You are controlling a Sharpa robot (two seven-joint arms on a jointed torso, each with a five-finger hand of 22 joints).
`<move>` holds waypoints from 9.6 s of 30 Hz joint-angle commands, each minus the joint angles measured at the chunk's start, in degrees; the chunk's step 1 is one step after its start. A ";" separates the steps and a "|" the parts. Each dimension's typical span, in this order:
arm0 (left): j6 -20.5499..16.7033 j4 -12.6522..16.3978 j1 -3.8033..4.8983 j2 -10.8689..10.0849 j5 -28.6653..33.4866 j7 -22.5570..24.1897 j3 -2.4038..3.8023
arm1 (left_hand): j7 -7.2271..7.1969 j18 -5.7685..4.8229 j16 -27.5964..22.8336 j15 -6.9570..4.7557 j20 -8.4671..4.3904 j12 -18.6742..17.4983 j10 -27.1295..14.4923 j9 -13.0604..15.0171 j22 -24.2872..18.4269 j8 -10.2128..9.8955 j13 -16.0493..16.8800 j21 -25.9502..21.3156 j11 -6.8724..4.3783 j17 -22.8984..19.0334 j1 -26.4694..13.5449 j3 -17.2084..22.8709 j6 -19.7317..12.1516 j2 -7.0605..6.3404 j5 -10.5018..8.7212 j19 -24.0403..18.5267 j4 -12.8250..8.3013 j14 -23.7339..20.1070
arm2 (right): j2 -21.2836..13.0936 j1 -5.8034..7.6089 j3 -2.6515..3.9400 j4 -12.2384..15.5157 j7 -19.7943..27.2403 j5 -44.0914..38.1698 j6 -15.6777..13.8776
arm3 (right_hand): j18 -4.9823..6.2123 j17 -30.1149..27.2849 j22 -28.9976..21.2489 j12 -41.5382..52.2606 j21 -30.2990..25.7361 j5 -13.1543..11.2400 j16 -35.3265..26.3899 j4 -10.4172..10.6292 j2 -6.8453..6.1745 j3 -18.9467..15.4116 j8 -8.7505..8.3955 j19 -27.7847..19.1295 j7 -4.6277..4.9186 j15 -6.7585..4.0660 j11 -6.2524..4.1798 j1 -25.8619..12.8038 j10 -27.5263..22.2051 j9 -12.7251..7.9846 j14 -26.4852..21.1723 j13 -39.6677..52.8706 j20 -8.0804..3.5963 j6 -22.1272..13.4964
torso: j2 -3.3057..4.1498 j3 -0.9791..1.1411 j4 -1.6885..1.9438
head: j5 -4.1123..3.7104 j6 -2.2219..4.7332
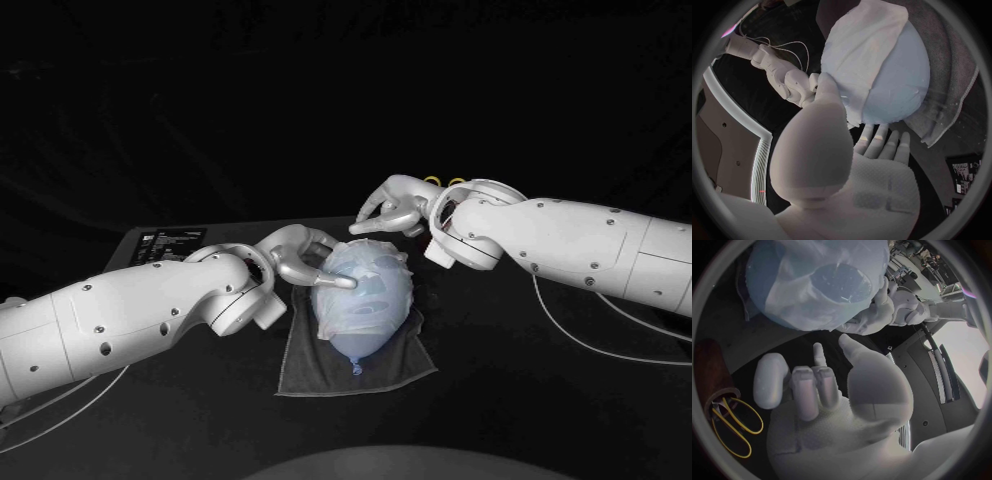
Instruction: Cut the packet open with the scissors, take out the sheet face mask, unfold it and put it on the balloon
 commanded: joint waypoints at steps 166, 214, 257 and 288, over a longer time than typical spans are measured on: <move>2.58 0.73 -0.32 -1.07 1.38 0.27 -0.68 | 7.93 1.03 0.46 0.00 -0.14 0.85 0.85 0.36 -0.14 0.90 0.03 0.08 0.26 0.61 1.61 0.84 1.24 0.15 0.03 -0.22 0.01 2.13 | -4.78 -12.22 -0.27 1.70 -2.89 0.58 -26.66 | 2.47 15.08 -6.60 -0.40 -13.44 0.08 0.22 13.23 8.41 -29.98 0.42 -5.70 -0.38 0.25 0.00 19.24 5.37 0.09 6.07 14.31 0.77 1.93 | 0.02 0.10 0.01 | -3.06 -0.32; 7.94 -1.18 1.34 -6.41 16.81 13.54 1.69 | 8.02 -0.15 -0.78 0.68 0.12 0.22 -0.95 -0.36 -0.18 -0.56 -0.21 0.18 0.74 -0.42 -0.49 -0.17 -1.09 -0.17 0.02 -0.14 0.04 -1.51 | -18.05 -12.11 0.03 15.33 20.92 25.90 -30.18 | 6.31 -14.69 -23.82 -29.42 -39.95 0.13 -11.16 12.69 14.84 -43.37 2.60 -19.12 -0.34 0.38 0.07 22.93 -13.84 -1.00 -5.33 -14.19 1.05 0.31 | -0.10 -0.03 0.02 | -2.64 1.87; -0.94 -10.88 -0.06 -2.20 41.85 34.16 1.99 | -9.11 -4.76 -3.47 -14.65 -16.80 -11.87 -34.00 -10.13 -7.68 -22.17 -3.96 -3.06 -15.14 -4.95 -36.45 12.79 -26.39 17.58 -3.07 -12.30 -17.30 -16.30 | -10.98 -11.55 1.55 4.46 31.01 46.36 -19.03 | -4.27 -74.92 -73.97 -89.61 -74.82 -2.68 -89.78 -2.81 8.33 -21.00 -12.83 -79.39 -8.60 0.29 -3.70 -5.68 -84.02 -24.00 -83.93 -74.90 -5.28 -51.35 | -2.21 -1.67 0.09 | 0.08 9.26; -26.76 0.72 -6.63 -0.89 41.41 36.31 5.19 | -9.11 -4.76 -3.47 -14.65 -16.80 -11.87 -34.00 -10.13 -7.68 -22.17 -3.96 -3.06 -15.14 -4.95 -86.80 12.79 -26.39 17.58 -3.07 -12.30 -17.30 -16.30 | -9.92 -16.95 9.88 13.19 34.53 53.92 -33.03 | -4.27 -74.92 -73.97 -89.61 -74.82 -2.68 -89.78 -2.81 8.33 -21.00 -12.83 -79.39 -8.60 0.29 -3.70 -59.56 -84.02 -24.00 -83.93 -74.90 -5.28 -51.35 | -2.64 -3.23 0.98 | 0.64 11.18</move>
